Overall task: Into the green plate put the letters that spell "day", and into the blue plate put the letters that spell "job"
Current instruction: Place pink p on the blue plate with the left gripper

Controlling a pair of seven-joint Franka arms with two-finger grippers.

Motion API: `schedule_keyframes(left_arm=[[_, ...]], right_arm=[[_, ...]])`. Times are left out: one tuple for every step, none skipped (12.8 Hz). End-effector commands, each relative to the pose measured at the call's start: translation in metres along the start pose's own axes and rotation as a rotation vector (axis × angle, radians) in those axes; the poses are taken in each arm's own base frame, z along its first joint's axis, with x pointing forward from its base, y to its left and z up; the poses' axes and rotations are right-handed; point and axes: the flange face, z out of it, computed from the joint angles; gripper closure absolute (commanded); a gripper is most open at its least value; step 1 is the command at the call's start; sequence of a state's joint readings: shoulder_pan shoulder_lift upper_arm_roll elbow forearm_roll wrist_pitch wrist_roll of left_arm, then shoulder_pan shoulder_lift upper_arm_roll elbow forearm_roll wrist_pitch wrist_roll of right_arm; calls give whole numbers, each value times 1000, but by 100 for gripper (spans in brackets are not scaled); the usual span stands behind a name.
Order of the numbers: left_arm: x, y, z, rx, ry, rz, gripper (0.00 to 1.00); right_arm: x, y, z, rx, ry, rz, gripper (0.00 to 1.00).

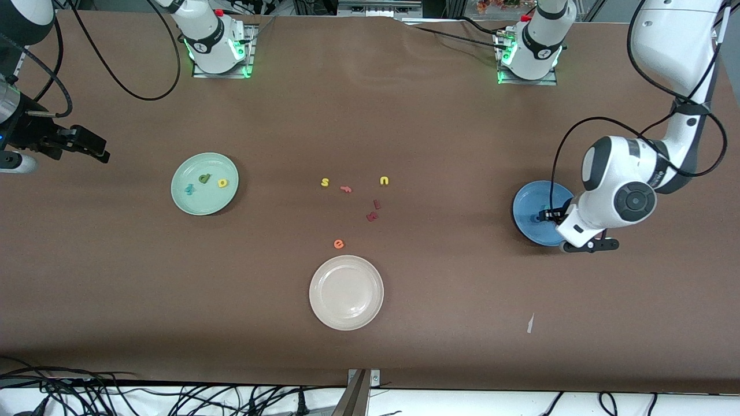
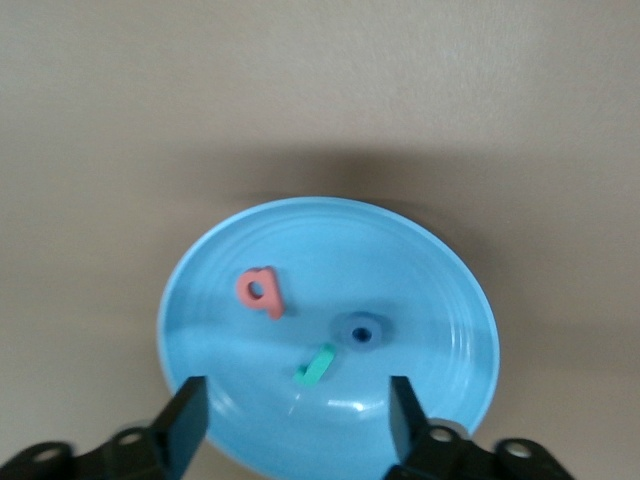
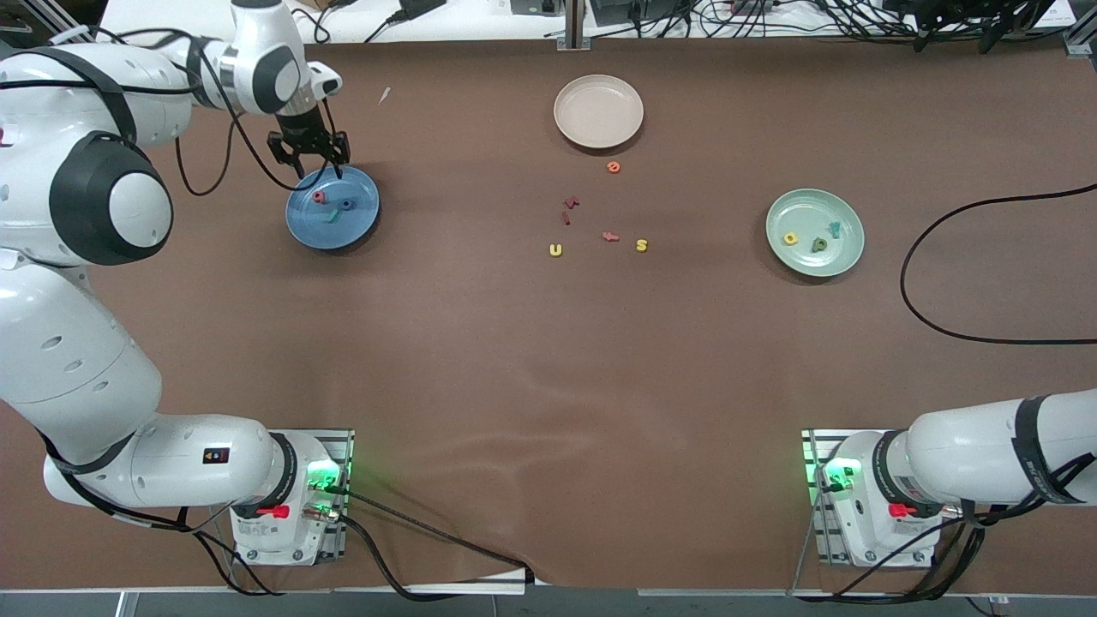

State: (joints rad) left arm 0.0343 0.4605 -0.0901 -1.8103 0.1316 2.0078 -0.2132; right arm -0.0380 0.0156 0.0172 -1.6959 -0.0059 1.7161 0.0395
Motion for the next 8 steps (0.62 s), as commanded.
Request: schedule_keyframes(left_arm=[[2,-13,-80,34,-36,-15,0],[1,-17,-106,35,-47,-24,0],[-1,-21,-126,37,-61,-34,0],[-2,-24,-143,37,-56,-43,0],[-3,-29,-154,33,-43,-60,0],[-9,-41,-171,28,-29,-78,0],[-12,-52,-184,20,-16,-92,0],[-25,-67,-206,-3,16,-116,0]], right_arm=[[2,1,-5,17,-1,13,0],[1,0,-6,17,-1,9,0],[2,0,-6,17,1,8,0],[2,0,-6,17,1,8,0],[1,-2,-6,17,1,5,0],[1,-3,-7,17,1,5,0],[1,-3,-7,17,2,3,0],[1,-2,-6,17,-1,5,0]])
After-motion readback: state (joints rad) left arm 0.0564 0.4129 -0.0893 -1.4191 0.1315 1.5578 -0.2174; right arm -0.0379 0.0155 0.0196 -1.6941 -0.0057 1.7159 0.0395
